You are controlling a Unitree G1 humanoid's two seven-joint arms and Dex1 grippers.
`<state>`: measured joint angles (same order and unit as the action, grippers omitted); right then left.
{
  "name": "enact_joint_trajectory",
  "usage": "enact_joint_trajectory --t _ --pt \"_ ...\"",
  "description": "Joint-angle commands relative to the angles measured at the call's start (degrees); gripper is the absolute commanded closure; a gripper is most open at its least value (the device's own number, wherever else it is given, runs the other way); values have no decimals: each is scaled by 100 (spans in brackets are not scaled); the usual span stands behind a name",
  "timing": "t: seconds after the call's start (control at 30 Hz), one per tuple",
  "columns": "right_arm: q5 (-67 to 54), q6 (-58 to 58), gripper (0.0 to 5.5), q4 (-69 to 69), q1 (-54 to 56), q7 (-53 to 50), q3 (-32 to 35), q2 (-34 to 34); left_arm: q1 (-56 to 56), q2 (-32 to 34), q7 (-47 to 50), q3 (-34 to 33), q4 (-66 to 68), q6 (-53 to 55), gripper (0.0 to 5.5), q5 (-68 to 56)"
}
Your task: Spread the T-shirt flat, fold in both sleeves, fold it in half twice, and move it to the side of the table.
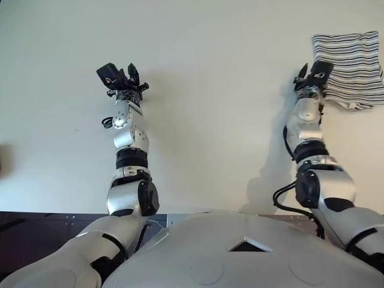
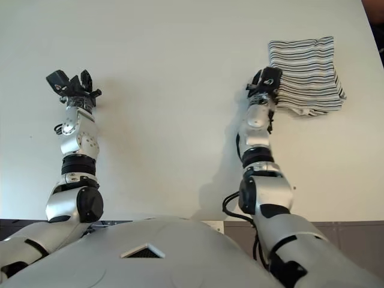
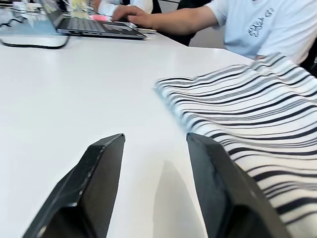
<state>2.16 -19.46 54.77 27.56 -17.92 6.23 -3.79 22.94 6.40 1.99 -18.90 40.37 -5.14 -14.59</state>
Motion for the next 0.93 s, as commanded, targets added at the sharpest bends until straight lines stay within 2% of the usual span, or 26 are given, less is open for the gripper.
enact_joint_trajectory --t 0.03,0.23,0.37,0.57,0.73,0.93 --pt "584 -23 321 -296 -176 -554 -472 411 560 197 487 69 348 -67 370 344" --pt "808 -49 321 -279 -49 -894 -790 1065 1030 531 476 228 1149 -217 370 664" --pt "821 -79 321 -205 -4 -929 -807 1139 996 506 381 463 1193 -396 370 888" --pt "684 -11 321 -218 -12 -817 -602 866 635 5 249 968 841 -777 370 1143" --pt "639 186 321 -267 119 -373 -651 743 143 -444 379 1049 459 -956 370 1085" --pt "755 185 314 -151 152 30 -821 551 -280 -956 468 1466 112 -1269 273 1371"
